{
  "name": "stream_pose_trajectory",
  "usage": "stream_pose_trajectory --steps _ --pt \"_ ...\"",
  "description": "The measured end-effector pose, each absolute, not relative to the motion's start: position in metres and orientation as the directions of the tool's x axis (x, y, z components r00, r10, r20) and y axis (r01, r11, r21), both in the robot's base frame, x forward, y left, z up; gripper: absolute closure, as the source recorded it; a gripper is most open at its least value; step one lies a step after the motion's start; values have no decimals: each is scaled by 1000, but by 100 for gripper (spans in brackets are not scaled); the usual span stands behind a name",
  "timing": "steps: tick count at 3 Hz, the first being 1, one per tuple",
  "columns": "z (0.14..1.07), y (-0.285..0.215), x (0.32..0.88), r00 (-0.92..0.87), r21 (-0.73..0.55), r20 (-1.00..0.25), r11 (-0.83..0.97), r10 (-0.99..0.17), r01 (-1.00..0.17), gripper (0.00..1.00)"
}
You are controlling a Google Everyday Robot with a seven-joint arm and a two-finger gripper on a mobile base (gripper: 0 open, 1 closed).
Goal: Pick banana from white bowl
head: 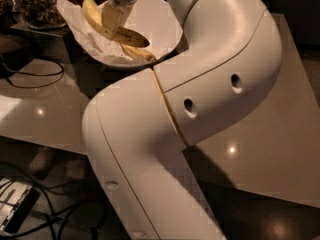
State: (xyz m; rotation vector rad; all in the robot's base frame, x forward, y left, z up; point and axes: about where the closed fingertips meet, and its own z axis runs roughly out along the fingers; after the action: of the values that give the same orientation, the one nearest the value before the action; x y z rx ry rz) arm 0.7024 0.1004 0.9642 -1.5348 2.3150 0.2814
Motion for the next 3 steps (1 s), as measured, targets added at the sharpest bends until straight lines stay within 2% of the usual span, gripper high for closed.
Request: stream_pose_trajectory --steps 3 --pt "951 83 647 -505 144 -378 489 -776 -860 100"
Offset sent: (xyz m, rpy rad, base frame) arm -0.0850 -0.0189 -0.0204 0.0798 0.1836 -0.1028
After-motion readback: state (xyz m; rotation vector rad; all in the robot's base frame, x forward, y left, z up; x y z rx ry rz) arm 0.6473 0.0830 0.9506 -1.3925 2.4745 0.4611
